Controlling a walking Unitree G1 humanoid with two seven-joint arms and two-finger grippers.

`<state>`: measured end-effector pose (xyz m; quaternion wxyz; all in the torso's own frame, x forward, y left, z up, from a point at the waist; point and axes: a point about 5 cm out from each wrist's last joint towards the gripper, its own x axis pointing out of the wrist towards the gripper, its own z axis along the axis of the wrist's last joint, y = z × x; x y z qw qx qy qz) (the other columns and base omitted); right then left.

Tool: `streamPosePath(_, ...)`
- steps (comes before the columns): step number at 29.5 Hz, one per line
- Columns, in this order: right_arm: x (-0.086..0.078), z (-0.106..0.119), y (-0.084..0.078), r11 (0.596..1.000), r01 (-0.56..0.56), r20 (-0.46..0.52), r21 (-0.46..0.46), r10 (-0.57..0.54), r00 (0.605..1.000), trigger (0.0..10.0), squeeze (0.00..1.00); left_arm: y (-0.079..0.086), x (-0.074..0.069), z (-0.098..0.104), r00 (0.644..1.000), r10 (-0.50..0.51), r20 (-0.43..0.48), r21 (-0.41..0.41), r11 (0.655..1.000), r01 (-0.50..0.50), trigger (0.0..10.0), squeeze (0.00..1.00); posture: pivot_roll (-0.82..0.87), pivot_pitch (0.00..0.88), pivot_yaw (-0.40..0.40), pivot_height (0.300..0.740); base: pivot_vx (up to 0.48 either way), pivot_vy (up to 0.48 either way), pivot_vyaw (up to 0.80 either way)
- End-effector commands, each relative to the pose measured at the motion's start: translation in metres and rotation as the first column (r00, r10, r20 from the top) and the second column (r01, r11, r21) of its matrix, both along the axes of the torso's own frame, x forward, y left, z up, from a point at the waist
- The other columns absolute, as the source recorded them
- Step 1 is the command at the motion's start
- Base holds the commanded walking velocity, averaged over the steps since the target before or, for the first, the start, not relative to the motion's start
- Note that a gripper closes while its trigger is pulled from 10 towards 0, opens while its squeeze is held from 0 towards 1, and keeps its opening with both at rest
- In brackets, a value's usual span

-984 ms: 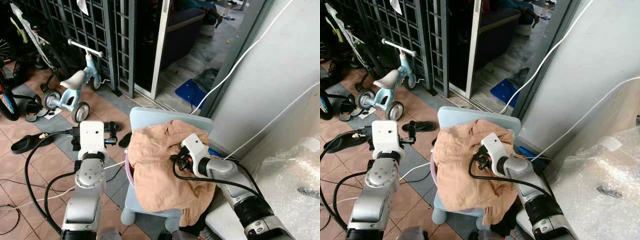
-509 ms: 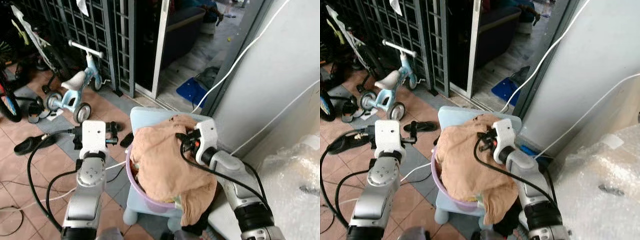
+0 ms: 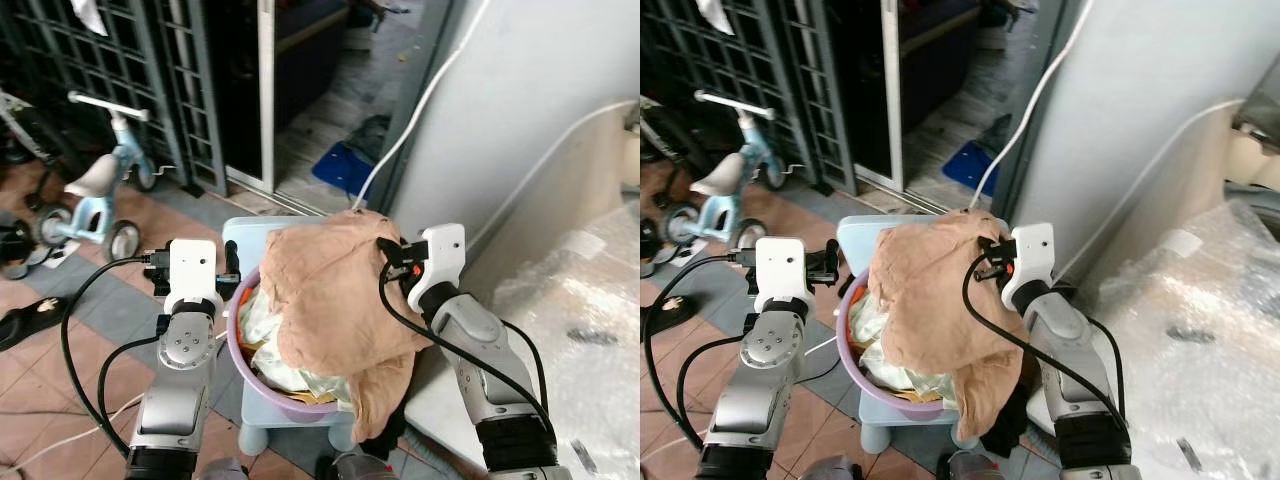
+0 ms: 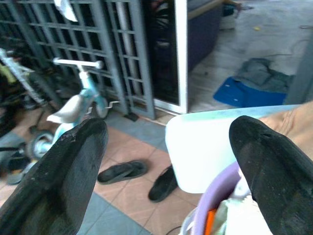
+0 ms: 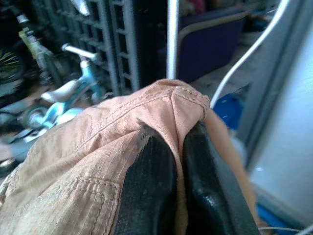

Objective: Clothes washing

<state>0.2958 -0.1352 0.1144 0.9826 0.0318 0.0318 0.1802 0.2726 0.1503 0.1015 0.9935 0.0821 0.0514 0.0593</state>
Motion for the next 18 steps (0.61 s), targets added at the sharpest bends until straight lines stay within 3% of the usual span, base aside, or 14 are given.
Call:
streamPosePath(1, 0.0056, 0.0203, -0.0036, 1.000, 0.026, 0.095, -0.004, -0.025, 0.995, 10.0, 0.00, -0.0032, 0.0019, 0.0005, 1.000, -0.019, 0.004, 0.002, 1.000, 0.019, 10.0, 0.00, 0.01, 0.000, -0.037, 0.740, 0.000, -0.262, -0.76)
streamPosePath(5, 0.0069, 0.0222, -0.0042, 1.000, 0.030, 0.104, 0.002, -0.030, 0.994, 10.0, 0.00, -0.0034, 0.0021, 0.0005, 1.000, -0.021, 0.005, 0.003, 1.000, 0.021, 10.0, 0.00, 0.01, 0.000, -0.037, 0.740, 0.000, -0.275, -0.76)
streamPosePath(18, 0.0016, 0.0193, -0.0043, 0.998, 0.061, 0.109, 0.013, -0.062, 0.992, 10.0, 0.00, 0.0027, 0.0038, 0.0032, 1.000, -0.024, 0.010, 0.023, 0.999, 0.023, 10.0, 0.00, 0.02, 0.000, -0.023, 0.740, 0.000, -0.312, 0.00)
